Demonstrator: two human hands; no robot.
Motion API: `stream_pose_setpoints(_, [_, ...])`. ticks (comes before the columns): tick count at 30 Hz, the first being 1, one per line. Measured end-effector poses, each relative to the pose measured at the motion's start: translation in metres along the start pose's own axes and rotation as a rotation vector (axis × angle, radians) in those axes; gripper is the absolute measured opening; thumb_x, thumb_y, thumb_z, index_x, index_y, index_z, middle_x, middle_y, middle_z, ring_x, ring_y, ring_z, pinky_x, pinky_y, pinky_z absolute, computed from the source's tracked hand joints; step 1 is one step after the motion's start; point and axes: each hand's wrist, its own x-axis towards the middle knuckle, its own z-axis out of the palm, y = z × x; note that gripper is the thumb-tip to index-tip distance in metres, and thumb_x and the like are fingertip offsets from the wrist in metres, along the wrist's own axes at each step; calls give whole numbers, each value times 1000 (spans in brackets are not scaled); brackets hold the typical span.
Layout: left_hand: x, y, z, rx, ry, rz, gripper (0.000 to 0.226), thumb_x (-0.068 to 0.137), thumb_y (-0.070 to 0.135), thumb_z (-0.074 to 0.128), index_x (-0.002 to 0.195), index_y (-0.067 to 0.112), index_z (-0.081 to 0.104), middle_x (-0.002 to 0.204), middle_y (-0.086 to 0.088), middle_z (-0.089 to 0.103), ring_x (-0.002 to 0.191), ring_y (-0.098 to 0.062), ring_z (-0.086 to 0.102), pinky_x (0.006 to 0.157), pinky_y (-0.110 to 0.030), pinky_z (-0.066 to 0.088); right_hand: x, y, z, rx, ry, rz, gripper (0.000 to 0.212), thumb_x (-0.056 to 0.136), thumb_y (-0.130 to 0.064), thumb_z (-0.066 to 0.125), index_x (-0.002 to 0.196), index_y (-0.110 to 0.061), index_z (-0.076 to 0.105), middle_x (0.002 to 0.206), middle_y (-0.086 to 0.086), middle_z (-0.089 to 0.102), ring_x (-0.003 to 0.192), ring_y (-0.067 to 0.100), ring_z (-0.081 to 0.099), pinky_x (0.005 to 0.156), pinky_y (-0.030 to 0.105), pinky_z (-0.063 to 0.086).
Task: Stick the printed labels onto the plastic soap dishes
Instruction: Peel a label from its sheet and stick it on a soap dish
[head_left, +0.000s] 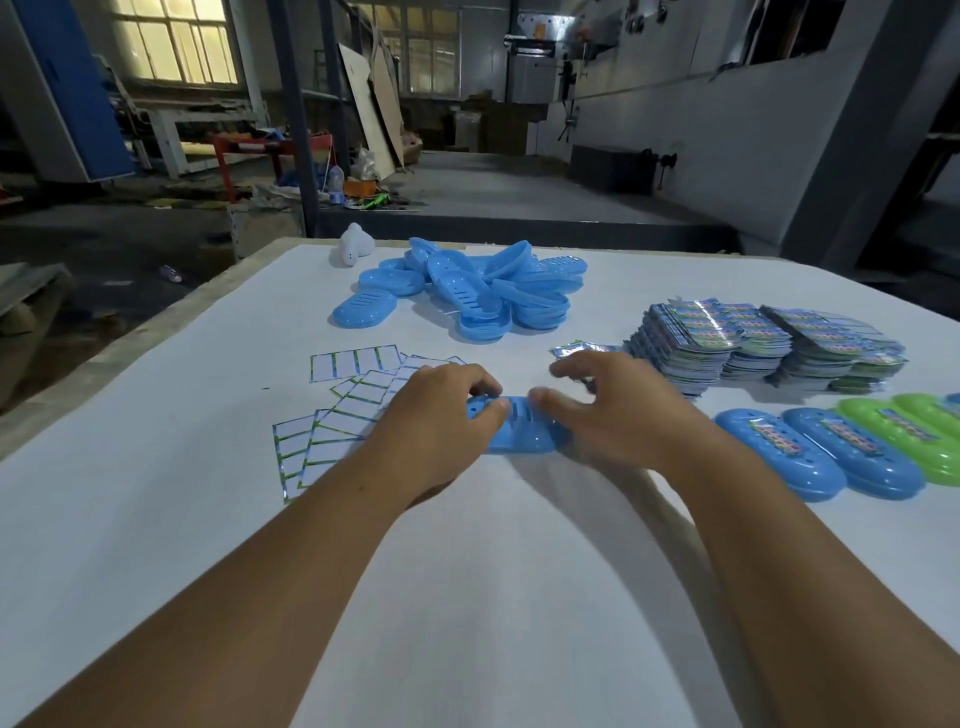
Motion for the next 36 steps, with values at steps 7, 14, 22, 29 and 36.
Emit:
stream_pose_setpoints(7, [1,-2,2,18,10,17,22,94,41,61,110,27,68,107,8,68,93,-9,57,82,-22,43,11,21,-5,-275,61,234,25,91,-25,63,110,-8,64,111,12,68,102,35,60,74,34,46])
stream_pose_setpoints(14, [1,-4,3,7,9,27,21,94,41,61,107,27,68,105,9,68,93,-11,56,82,-23,44,11,19,-10,-257,148,259,27,88,-21,58,66,-12,45,57,5,39,65,31,43,46,27,21])
stream_pose_setpoints(22, [2,1,4,-113,78,-1,22,97,39,55,94,23,71,95,9,70,99,-14,59,89,-35,48,5,1,-18,-219,404,204,25,77,-27,58,59,-10,59,52,5,56,53,29,50,49,26,32])
stream_pose_setpoints(29, [8,6,-1,-378,176,-232,72,87,69,42,84,3,71,83,-9,74,82,-25,67,81,-44,55,-18,-38,-5,11,328,-193,7,80,-32,69,77,-30,76,74,-9,72,71,17,64,69,36,55])
stream_pose_setpoints(36, [15,-4,-9,-467,238,-333,35,86,30,67,64,2,66,59,-15,57,56,-18,45,53,-27,38,-17,-41,9,70,108,-391,14,86,-42,70,81,-30,77,83,-11,72,81,12,63,75,37,52])
